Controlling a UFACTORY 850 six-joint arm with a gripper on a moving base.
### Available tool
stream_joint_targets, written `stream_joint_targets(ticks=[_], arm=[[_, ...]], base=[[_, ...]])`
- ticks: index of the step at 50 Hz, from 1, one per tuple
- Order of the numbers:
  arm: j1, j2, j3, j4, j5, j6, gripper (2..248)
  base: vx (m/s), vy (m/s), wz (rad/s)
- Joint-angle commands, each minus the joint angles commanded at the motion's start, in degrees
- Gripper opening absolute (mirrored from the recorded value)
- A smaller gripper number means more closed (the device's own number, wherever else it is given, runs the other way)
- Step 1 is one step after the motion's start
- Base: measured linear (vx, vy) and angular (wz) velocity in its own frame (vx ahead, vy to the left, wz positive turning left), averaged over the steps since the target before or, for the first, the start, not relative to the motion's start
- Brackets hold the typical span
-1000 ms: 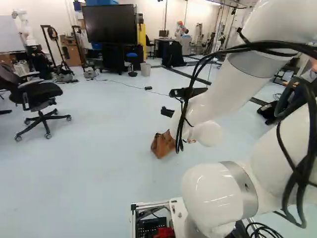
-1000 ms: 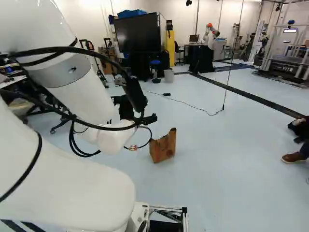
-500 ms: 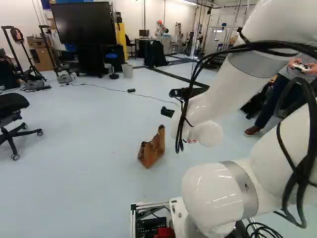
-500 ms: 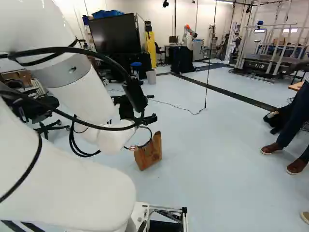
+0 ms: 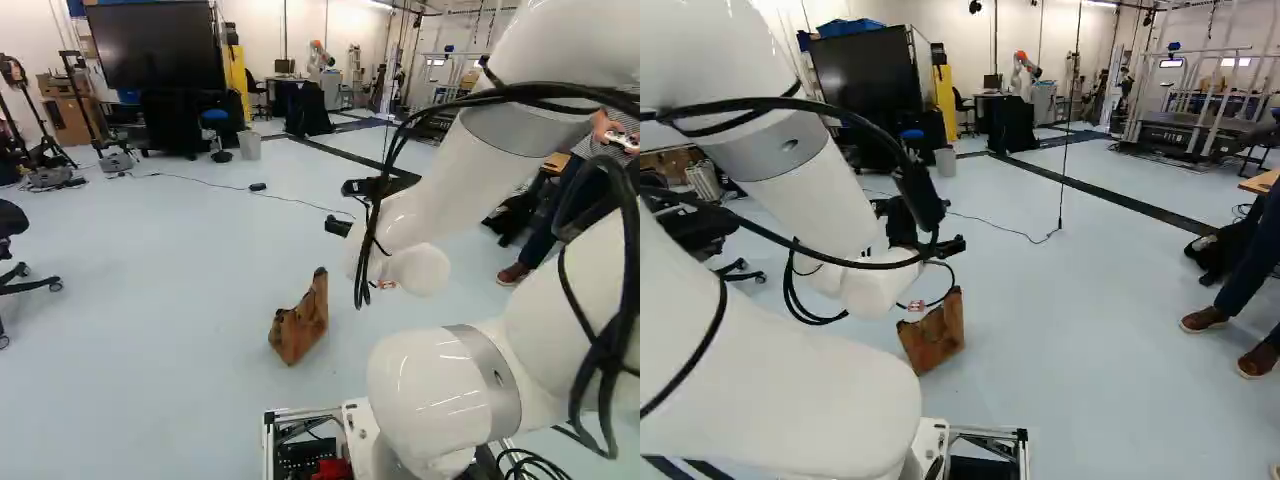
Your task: Pick up the grocery bag from the ground
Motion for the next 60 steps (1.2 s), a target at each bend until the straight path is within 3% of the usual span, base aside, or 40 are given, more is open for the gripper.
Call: stream_joint_targets(ticks=[9, 39, 60], arm=[[-0.53, -3.47, -2.96, 0.00, 0.00, 0.00, 247], [-1.43, -11.47, -10.17, 0.00, -0.34, 0.00, 247], [-1.95, -21.39, -17.27, 0.00, -5.23, 0.00, 247]], base=[[0.179, -0.050, -0.040], [0.002, -0.001, -0.002], [0.000, 0.000, 0.000]])
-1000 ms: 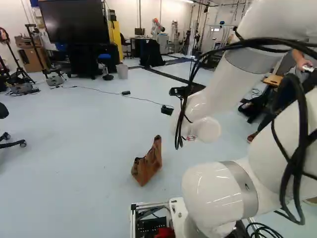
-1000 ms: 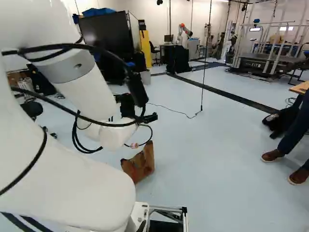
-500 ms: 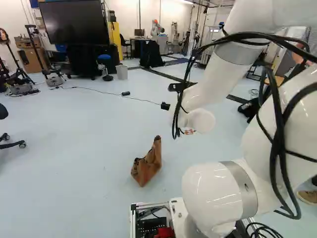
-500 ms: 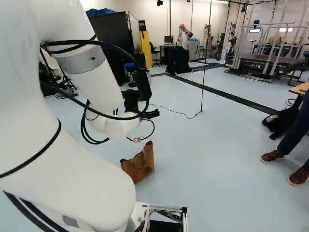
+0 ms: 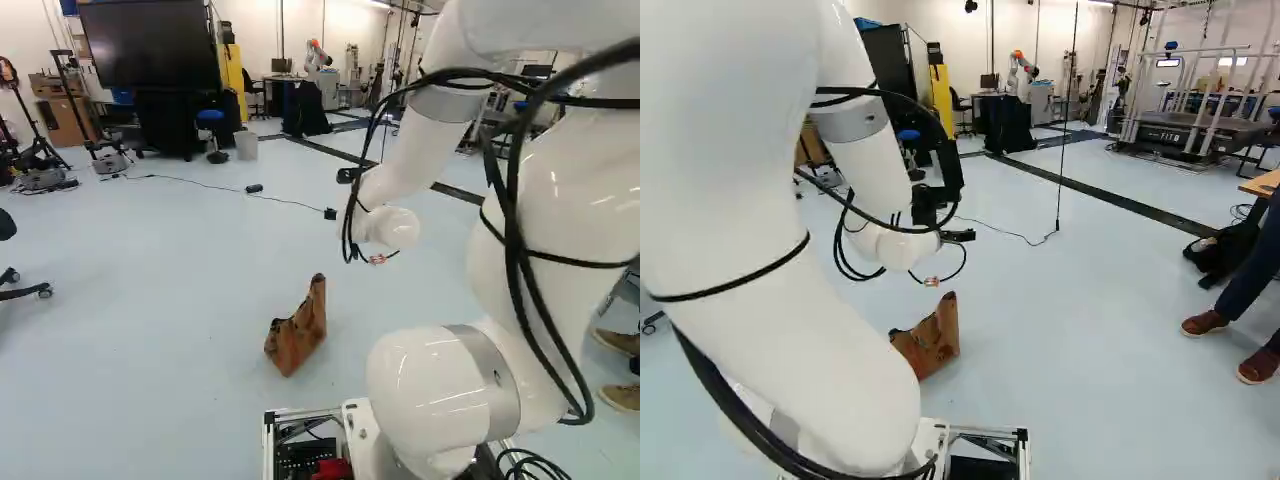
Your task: Pick up the grocery bag from the ground
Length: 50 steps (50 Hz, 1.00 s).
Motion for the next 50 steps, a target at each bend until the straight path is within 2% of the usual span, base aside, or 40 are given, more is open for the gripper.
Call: stream_joint_targets(ticks=[13, 35, 50], arm=[[0.08, -5.99, -4.55, 0.00, -4.30, 0.00, 247], [0.26, -15.56, -12.42, 0.00, -8.93, 0.00, 247], [1.32, -21.64, -17.82, 0.00, -12.06, 0.00, 247]], base=[[0.000, 0.000, 0.000], [0.000, 0.000, 0.000], [0.000, 0.000, 0.000]])
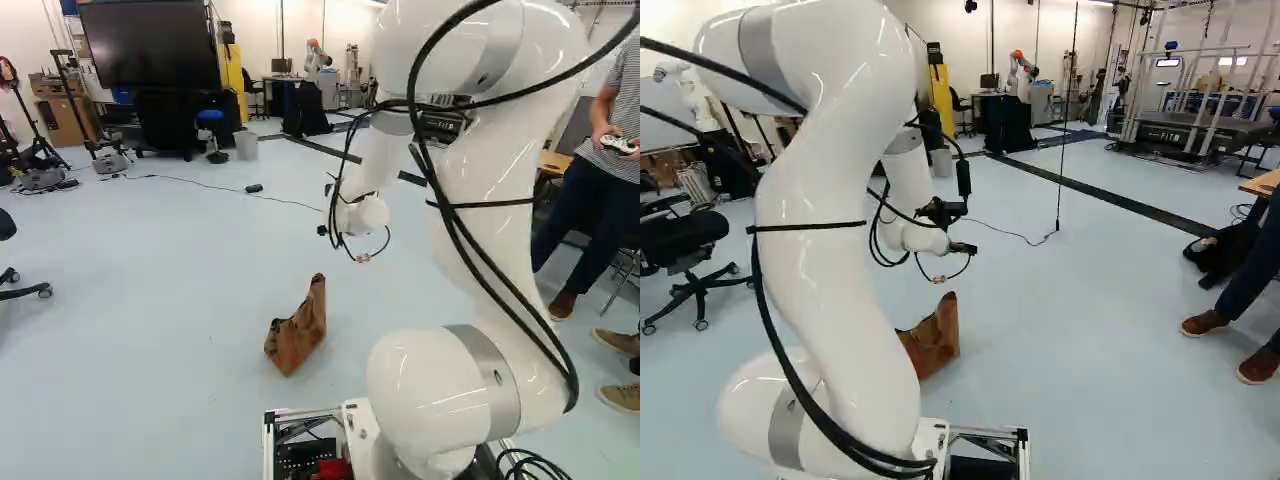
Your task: Pick up the grocery bag from the ground
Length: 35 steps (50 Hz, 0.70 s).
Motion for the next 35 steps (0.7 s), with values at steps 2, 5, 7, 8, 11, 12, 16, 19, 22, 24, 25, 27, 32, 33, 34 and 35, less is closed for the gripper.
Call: stream_joint_targets(ticks=[2, 5, 7, 8, 11, 12, 16, 19, 22, 24, 25, 27, 32, 33, 34, 35], arm=[[0.23, -0.77, -0.70, 0.00, -0.57, 0.00, 247], [0.59, -1.90, -1.71, 0.00, -1.63, 0.00, 247], [0.85, -2.64, -2.38, 0.00, -2.43, 0.00, 247], [0.98, -3.01, -2.72, 0.00, -2.86, 0.00, 247], [1.38, -4.10, -3.72, 0.00, -4.18, 0.00, 247], [1.52, -4.47, -4.05, 0.00, -4.63, 0.00, 247], [2.05, -5.91, -5.39, 0.00, -6.35, 0.00, 247], [2.46, -6.99, -6.41, 0.00, -7.55, 0.00, 247], [2.86, -8.06, -7.43, 0.00, -8.60, 0.00, 247], [3.13, -8.77, -8.11, 0.00, -9.19, 0.00, 247], [3.26, -9.14, -8.46, 0.00, -9.45, 0.00, 247], [3.52, -9.84, -9.14, 0.00, -9.85, 0.00, 247], [4.17, -11.60, -10.88, 0.00, -10.35, 0.00, 247], [4.30, -11.95, -11.22, 0.00, -10.39, 0.00, 247], [4.42, -12.30, -11.57, 0.00, -10.43, 0.00, 247], [4.55, -12.65, -11.92, 0.00, -10.46, 0.00, 247]], base=[[0.000, 0.000, 0.000], [0.000, 0.000, 0.000], [0.000, 0.000, 0.000], [0.000, 0.000, 0.000], [0.000, 0.000, 0.000], [0.000, 0.000, 0.000], [0.000, 0.000, 0.000], [0.000, 0.000, 0.000], [0.000, 0.000, 0.000], [0.000, 0.000, 0.000], [0.000, 0.000, 0.000], [0.000, 0.000, 0.000], [0.000, 0.000, 0.000], [0.000, 0.000, 0.000], [0.000, 0.000, 0.000], [0.000, 0.000, 0.000]])
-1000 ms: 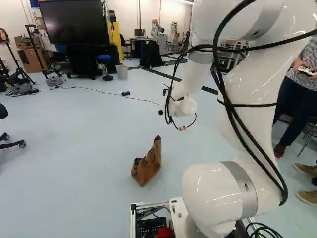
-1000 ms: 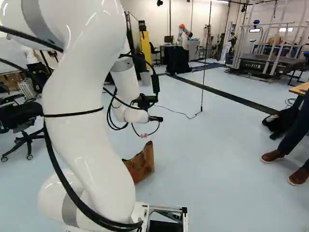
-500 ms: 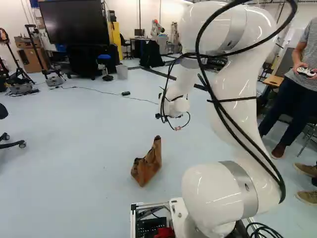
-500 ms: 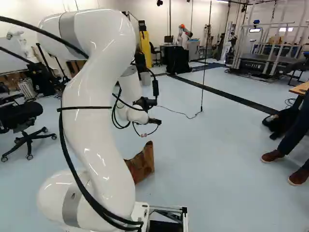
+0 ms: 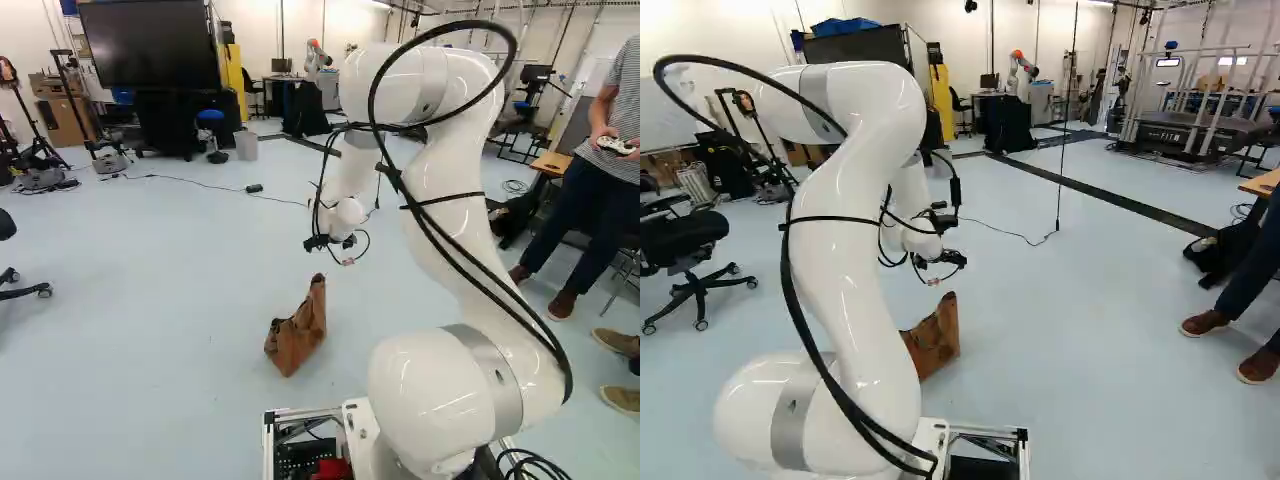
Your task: Pick up the grocery bag from the ground
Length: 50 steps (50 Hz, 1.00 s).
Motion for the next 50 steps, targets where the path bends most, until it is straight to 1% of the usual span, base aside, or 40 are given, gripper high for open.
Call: stream_joint_targets(ticks=[16, 33, 39, 50], arm=[[2.09, -5.56, -5.68, 0.00, -0.08, 0.00, 247], [4.66, -10.58, -10.67, -0.08, -0.12, 0.00, 247], [5.62, -12.21, -12.24, -0.83, -0.66, 0.00, 247], [7.38, -15.11, -15.01, -3.20, -2.80, 0.00, 247]], base=[[0.000, 0.000, 0.000], [0.000, 0.000, 0.000], [0.000, 0.000, 0.000], [0.000, 0.000, 0.000]])
